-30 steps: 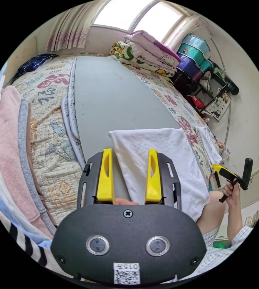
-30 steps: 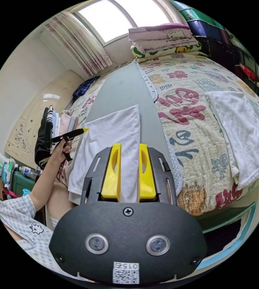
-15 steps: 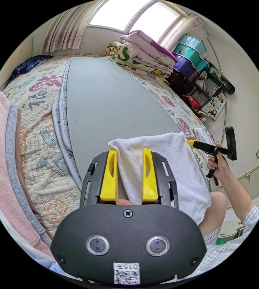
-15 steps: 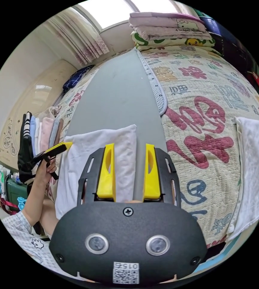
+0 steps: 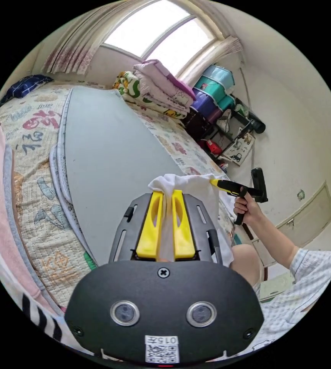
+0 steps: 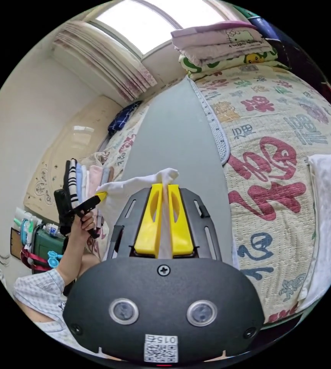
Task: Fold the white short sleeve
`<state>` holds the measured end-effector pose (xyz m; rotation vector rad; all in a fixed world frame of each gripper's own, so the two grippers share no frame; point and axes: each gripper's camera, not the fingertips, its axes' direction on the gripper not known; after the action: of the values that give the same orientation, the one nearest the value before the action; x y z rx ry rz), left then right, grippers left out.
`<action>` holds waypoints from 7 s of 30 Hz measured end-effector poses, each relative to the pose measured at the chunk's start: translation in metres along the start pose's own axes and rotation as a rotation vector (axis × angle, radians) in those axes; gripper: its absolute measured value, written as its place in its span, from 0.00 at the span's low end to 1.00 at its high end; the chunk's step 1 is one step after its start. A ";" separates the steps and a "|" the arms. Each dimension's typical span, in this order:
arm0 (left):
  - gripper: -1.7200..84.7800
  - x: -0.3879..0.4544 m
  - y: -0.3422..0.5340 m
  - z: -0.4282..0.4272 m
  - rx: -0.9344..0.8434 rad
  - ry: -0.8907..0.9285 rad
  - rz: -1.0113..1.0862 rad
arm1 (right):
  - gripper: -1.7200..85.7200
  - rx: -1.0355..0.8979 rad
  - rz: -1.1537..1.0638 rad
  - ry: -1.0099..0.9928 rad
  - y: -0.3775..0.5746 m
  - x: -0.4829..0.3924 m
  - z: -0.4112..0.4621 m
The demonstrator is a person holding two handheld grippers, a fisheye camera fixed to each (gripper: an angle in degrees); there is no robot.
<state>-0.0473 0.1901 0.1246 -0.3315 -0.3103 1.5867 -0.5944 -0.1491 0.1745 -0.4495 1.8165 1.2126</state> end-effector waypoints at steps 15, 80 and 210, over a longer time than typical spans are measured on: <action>0.04 0.350 -0.034 -0.072 0.236 0.338 0.470 | 0.03 0.547 -0.174 0.025 0.139 0.033 -0.308; 0.01 0.101 0.325 -0.181 0.560 0.660 -0.963 | 0.01 -0.144 -1.155 1.822 0.258 0.433 0.719; 0.01 0.310 0.296 -0.485 1.022 0.244 -0.900 | 0.01 0.227 -1.463 1.296 0.306 0.653 0.747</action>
<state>-0.1381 0.4855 -0.4443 0.3808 0.4998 0.6433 -0.8145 0.7515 -0.2928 -2.2216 1.6592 -0.4897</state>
